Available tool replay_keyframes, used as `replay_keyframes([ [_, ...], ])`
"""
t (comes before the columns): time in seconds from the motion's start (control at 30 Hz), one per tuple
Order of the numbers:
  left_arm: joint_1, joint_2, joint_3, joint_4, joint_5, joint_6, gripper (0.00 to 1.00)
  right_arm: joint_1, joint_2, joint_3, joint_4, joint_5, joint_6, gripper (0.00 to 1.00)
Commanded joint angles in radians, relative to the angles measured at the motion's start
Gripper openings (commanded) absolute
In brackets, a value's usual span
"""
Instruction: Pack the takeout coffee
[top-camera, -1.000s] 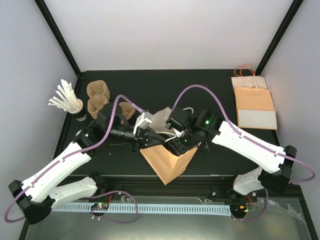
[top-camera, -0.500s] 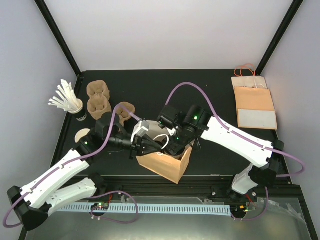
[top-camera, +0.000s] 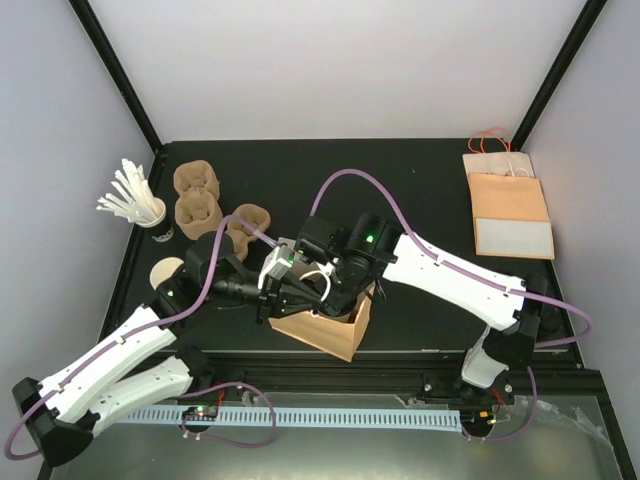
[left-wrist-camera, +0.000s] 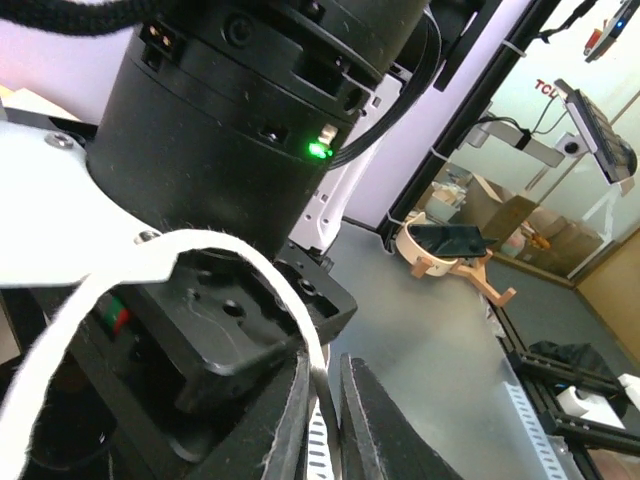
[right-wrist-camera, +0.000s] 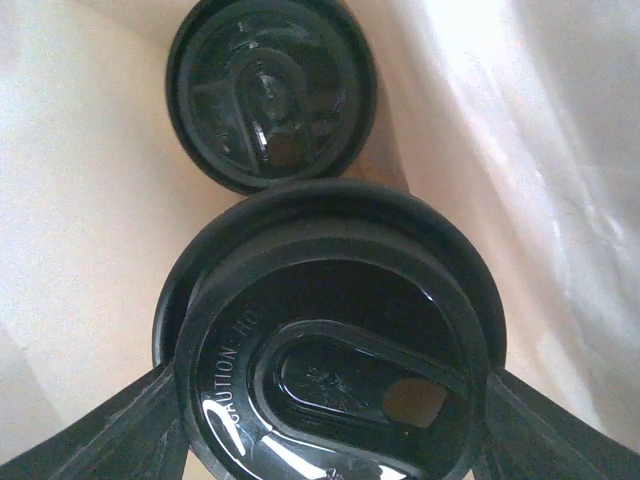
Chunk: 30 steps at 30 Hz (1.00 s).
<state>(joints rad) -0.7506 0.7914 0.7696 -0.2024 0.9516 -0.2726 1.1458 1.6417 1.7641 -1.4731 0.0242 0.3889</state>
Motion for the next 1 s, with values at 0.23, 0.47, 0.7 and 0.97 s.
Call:
replay_keyframes([
  [0.23,-0.010,-0.033,0.004,0.053,0.013,-0.025,0.15,0.028,-0.027,-0.105,0.147,-0.014,-0.135,0.06],
  [0.47,-0.009,-0.049,-0.009,0.040,-0.007,-0.021,0.16,0.027,0.034,0.002,0.062,0.017,-0.188,0.06],
  [0.7,-0.012,-0.049,-0.008,0.043,0.000,-0.025,0.15,0.028,0.041,-0.061,0.068,-0.016,-0.250,0.06],
  [0.97,-0.013,-0.051,-0.007,0.048,0.002,-0.024,0.15,0.027,0.004,-0.167,0.099,-0.007,-0.272,0.07],
])
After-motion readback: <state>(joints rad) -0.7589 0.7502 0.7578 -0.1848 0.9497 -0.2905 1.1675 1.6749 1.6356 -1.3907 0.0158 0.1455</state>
